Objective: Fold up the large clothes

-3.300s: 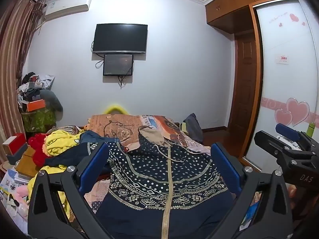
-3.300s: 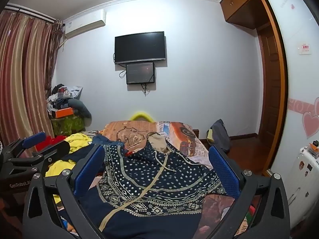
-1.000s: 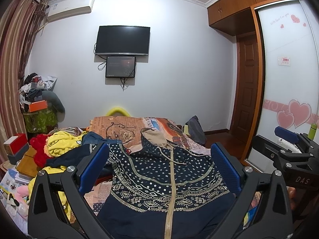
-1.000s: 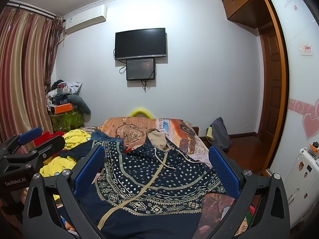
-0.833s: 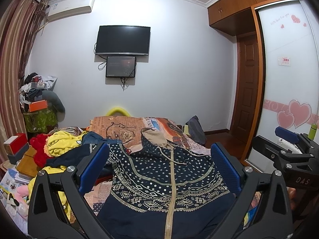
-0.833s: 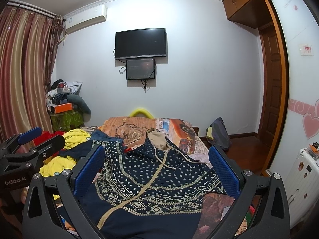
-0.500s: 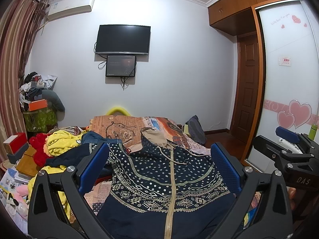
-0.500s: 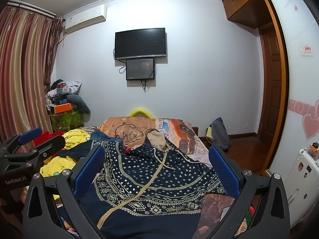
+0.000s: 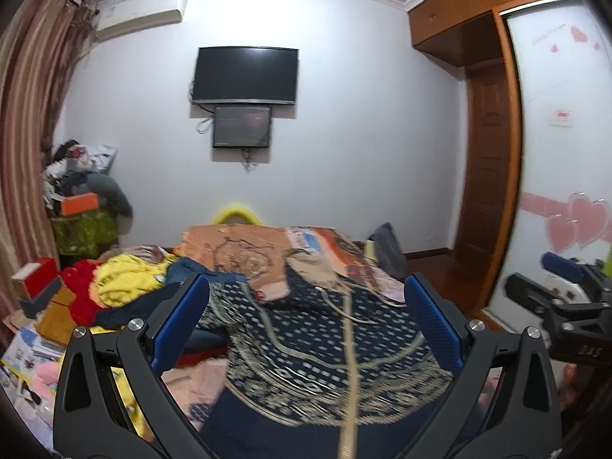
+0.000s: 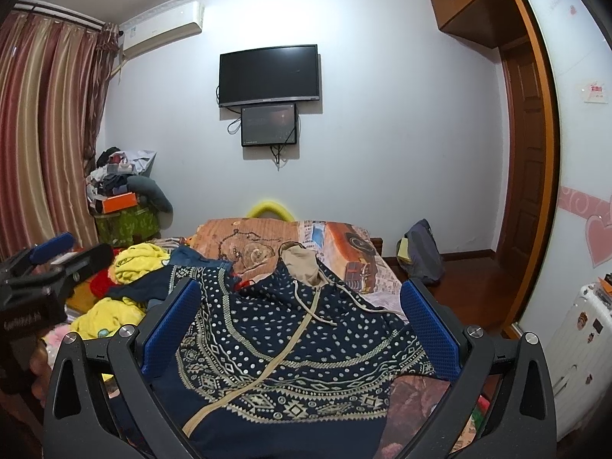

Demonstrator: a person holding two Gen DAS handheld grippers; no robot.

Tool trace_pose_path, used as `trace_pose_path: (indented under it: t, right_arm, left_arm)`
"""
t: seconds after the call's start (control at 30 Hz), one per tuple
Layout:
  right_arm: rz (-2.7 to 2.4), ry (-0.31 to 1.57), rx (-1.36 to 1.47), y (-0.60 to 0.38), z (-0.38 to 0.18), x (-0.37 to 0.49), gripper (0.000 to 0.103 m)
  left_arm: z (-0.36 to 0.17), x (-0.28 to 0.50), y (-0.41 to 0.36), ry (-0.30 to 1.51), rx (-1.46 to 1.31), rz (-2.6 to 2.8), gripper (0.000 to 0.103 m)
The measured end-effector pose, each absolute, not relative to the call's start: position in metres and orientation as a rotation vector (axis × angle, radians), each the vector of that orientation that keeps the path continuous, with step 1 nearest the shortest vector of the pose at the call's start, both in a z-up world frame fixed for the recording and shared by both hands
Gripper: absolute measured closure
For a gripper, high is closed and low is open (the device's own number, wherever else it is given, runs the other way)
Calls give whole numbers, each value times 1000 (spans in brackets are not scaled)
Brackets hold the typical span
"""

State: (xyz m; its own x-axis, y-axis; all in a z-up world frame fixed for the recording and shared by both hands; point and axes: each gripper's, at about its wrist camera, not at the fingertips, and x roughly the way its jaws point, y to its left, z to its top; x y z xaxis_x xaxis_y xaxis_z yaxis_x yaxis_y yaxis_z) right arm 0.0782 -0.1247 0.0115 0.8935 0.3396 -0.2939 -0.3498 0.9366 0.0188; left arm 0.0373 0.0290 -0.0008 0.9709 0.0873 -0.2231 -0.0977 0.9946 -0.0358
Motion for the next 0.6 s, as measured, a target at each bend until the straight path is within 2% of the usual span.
trace_pose_path:
  t: [0.3,0.6]
  right_arm:
    - [387,325,-49,-120,14,143,0]
    - [441,438,-146,-101,6,239,0]
  left_arm:
    - [10,103,92,275,-30,175,1]
    - [-11,192,189,509,-172,140,1]
